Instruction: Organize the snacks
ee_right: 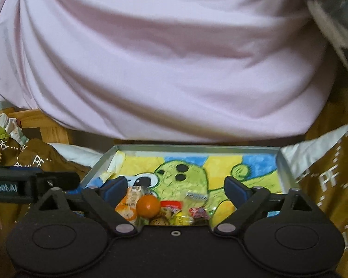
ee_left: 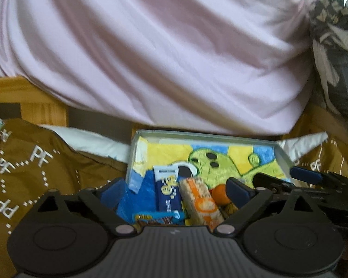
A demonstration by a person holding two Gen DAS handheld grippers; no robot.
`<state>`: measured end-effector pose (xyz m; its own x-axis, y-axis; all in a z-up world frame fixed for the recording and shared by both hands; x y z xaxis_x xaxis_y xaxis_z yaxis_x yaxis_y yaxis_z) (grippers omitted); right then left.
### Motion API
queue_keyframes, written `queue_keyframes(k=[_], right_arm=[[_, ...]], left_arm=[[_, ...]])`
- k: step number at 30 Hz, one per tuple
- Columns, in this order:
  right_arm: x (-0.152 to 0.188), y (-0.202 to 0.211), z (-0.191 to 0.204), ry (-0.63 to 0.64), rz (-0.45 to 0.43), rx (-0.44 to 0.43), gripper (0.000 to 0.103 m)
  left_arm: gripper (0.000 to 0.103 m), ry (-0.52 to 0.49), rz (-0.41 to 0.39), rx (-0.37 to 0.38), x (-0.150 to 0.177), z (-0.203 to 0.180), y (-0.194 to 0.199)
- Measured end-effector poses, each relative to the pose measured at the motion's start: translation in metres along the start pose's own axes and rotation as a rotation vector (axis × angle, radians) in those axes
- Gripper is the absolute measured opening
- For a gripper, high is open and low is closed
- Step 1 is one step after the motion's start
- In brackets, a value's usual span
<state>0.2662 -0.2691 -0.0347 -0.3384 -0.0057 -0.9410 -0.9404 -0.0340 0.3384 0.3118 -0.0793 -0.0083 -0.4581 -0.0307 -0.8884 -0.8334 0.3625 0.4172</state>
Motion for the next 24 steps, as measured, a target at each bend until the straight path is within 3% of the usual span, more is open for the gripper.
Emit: queue_keyframes(k=[15,24], right_arm=[[-0.011,0.070,0.001,-0.019,-0.071,0.033,0.102],[-0.004,0.120,0.001,-0.026,-0.099,0.035,0.102]], left_arm=[[0.102,0.084,-0.073,-0.066,-0.007,0.006,0.051],[0.103,0.041,-0.109,-0.115,0.005,-0.003,0.093]])
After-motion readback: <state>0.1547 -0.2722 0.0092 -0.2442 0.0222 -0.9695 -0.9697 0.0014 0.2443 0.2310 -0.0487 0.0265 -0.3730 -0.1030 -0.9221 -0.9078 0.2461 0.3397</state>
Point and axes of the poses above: each gripper's, at about its wrist camera, not at the fingertips, and y roughly against the way its jaws point, z to its left, x to its underside, the point moved 3 cm from there along -y, roughly the way its jaws point, and after that the axes turned 1 degree about y, right-handed, at the moved point
